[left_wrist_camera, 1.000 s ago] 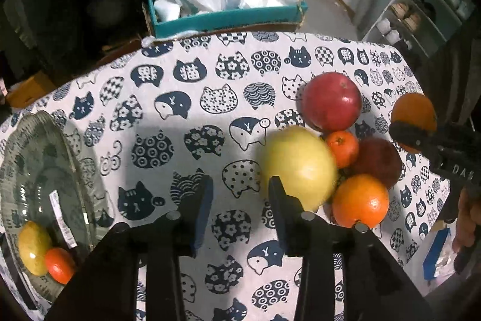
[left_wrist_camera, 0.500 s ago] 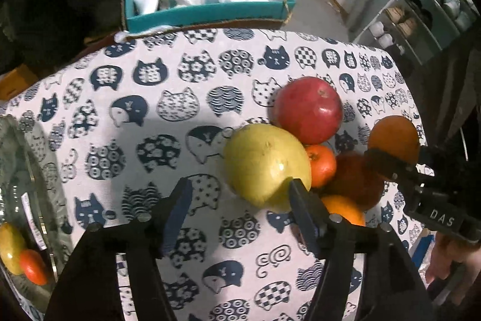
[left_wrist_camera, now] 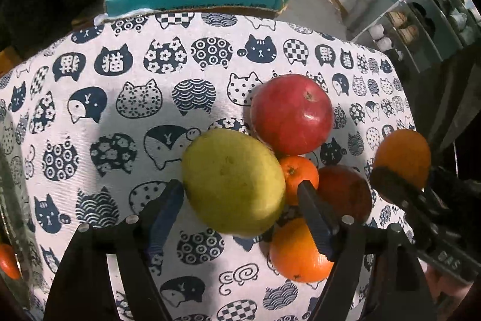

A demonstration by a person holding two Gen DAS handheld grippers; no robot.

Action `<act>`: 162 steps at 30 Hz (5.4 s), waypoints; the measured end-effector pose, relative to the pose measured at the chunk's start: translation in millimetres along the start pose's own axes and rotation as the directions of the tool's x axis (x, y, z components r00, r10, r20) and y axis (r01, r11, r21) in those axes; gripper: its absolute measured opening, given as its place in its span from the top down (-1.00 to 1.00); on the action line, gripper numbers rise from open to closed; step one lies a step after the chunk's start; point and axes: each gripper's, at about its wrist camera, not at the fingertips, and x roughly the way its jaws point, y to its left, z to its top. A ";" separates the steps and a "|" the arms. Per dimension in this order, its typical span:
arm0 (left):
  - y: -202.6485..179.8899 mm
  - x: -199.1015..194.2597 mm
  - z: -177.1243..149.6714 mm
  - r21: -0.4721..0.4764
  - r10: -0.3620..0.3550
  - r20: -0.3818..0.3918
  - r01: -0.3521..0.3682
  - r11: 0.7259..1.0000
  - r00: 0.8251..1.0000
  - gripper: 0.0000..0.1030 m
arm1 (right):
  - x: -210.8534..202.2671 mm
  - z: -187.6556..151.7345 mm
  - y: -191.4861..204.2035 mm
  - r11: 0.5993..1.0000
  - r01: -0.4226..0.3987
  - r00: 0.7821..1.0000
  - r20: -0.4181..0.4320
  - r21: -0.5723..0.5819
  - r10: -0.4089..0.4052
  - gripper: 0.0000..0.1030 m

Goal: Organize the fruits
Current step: 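Lift the yellow-green mango with the left tool while the right tool holds the orange, then carry the mango with the left tool while the right tool carries the orange over the green bowl, then open the left tool to drop the mango in the bowl while the right tool releases the orange, then withdraw both tools from the bowl toward the remaining fruit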

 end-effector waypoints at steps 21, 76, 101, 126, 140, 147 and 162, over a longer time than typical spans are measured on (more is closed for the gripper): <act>-3.7 -2.3 -3.6 0.060 0.081 0.044 -0.083 0.995 0.996 -0.39 | 5.0 -1.0 -6.0 1.000 0.007 1.000 0.003 0.014 -0.007 -0.20; 108.6 -218.5 -68.4 -0.016 0.217 0.402 -0.230 0.973 0.890 -0.39 | -101.8 33.4 198.5 0.942 -0.118 0.959 0.212 -0.313 0.191 -0.20; 257.8 -223.5 -83.4 -0.263 0.332 0.333 -0.251 0.931 0.882 -0.39 | -11.4 47.6 335.0 0.892 -0.232 0.965 0.027 -0.388 0.262 -0.20; 331.9 -161.4 -78.7 -0.380 0.305 0.155 -0.228 0.896 0.940 -0.40 | 83.9 41.4 365.0 0.898 -0.255 0.965 -0.149 -0.359 0.215 -0.20; 340.8 -142.8 -80.0 -0.411 0.241 0.091 -0.184 0.893 0.966 -0.57 | 93.9 41.3 367.8 0.899 -0.299 0.949 -0.196 -0.319 0.246 -0.22; 329.9 -147.3 -77.7 -0.370 0.264 0.096 -0.212 0.905 0.960 -0.67 | 100.5 39.6 368.5 0.900 -0.316 0.940 -0.229 -0.302 0.253 -0.27; 305.7 -183.9 -81.5 -0.358 0.277 0.167 -0.203 0.911 0.946 -0.67 | 52.5 53.1 362.3 0.900 -0.266 0.964 -0.115 -0.346 0.241 -0.32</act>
